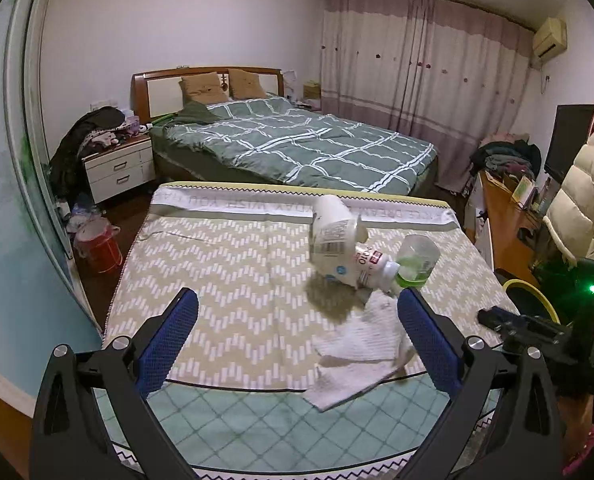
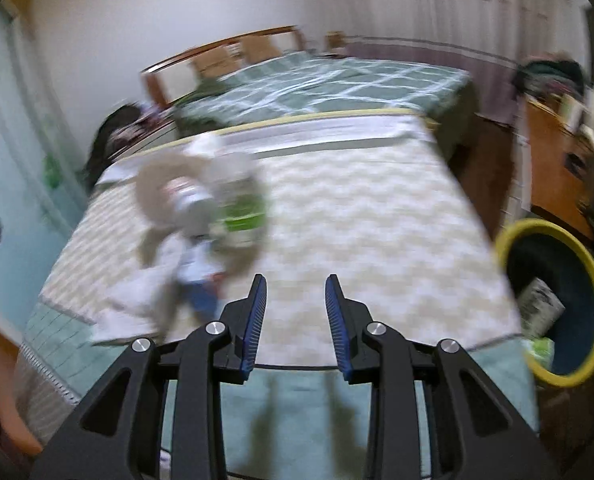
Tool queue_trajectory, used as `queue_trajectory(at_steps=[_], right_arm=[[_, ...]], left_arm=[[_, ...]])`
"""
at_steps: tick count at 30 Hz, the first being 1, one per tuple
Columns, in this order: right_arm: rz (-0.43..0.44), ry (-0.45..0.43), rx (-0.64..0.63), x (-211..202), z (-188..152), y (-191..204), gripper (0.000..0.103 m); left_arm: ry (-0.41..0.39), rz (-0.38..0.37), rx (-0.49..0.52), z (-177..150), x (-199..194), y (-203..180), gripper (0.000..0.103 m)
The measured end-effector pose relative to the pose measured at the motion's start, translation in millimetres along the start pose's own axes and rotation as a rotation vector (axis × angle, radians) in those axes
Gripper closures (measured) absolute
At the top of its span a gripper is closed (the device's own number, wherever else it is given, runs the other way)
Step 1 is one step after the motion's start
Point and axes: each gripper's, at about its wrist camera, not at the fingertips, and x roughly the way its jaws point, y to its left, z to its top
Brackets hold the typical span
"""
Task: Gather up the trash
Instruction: 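Grasp the white-and-blue tube with the right gripper, then carry the tube with the right gripper into the bin and release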
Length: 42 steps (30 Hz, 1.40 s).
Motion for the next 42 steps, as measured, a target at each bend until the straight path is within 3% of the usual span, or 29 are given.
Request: queue_trajectory(at_steps=[6,16,22,33,42], right_arm=[[0.018,0.053,-0.08,18.0,-6.9,33.1,0.074],[0.027,0.145,-0.108,59.1,-1.0,41.2,0.074],[0.035,0.148,-0.106,64.7,3.6,43.2,0.074],[0.063,0.102,-0.059,32.4,-6.7,23.6,0.078],[0.011,0.038,0.017,-3.0,-18.5,-10.3,0.078]], left_arm=[[0.005,-0.012,-0.003,-4.6,4.7,3.1,0.005],[0.018,-0.033,-0.004,-10.5,9.5,-4.0,0.005],[0.024,-0.035,-0.009,-11.7,11.5,-4.8,0.005],[0.035,-0.048,0.001,-15.9,17.4,-10.2,0.005],[0.057,-0.083,0.025,-18.4,24.5,-27.0,0.005]])
